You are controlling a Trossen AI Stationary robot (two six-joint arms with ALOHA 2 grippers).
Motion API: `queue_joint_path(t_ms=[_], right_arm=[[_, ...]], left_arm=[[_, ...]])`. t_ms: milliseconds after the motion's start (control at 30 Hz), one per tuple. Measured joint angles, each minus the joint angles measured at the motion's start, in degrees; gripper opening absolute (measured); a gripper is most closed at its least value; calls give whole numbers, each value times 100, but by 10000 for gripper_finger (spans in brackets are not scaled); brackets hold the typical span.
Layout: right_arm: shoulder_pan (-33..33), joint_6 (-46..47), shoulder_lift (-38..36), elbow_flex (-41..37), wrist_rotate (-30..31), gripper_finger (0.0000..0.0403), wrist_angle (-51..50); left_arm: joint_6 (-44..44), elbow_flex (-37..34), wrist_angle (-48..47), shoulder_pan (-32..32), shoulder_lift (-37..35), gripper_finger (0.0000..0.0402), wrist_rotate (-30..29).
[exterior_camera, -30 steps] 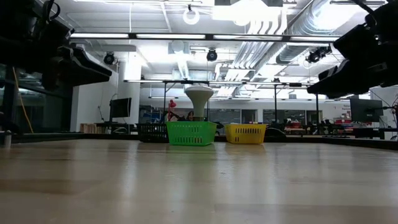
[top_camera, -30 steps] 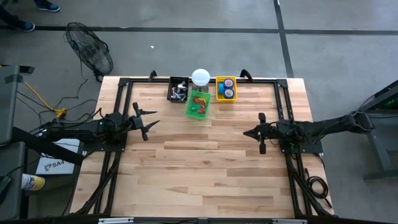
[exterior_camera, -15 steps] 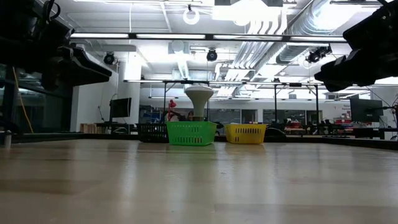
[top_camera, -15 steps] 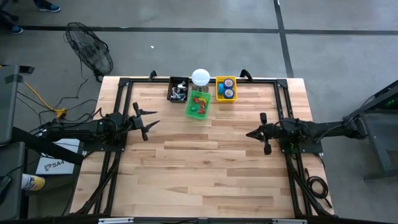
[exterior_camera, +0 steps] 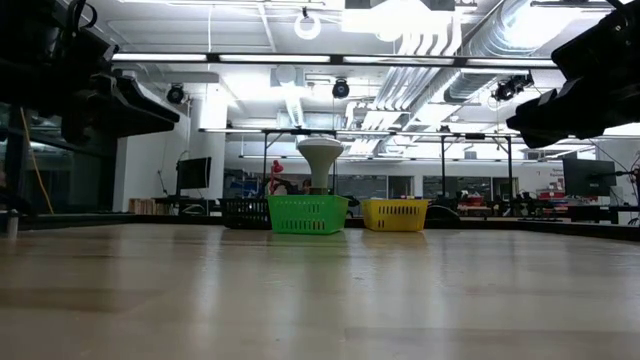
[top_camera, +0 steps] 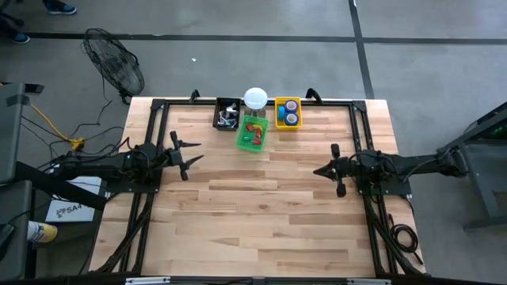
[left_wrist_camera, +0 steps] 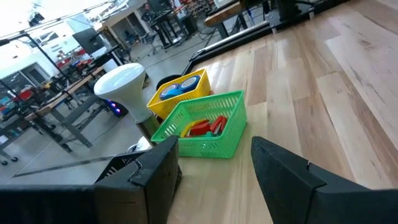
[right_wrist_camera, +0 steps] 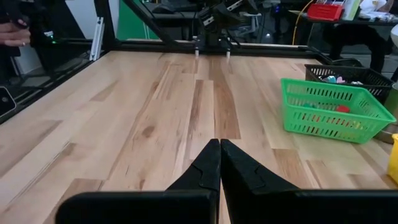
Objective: Pick and place Stapler, Stapler remover, tape
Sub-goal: Return to Home Position
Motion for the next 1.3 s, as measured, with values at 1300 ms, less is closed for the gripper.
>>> queue_joint_path(t_ms=[1300], right_arm=[[0,-148,0,0,-96,0,109]], left_arm=[[24,-2,30,-2,7,197,17]])
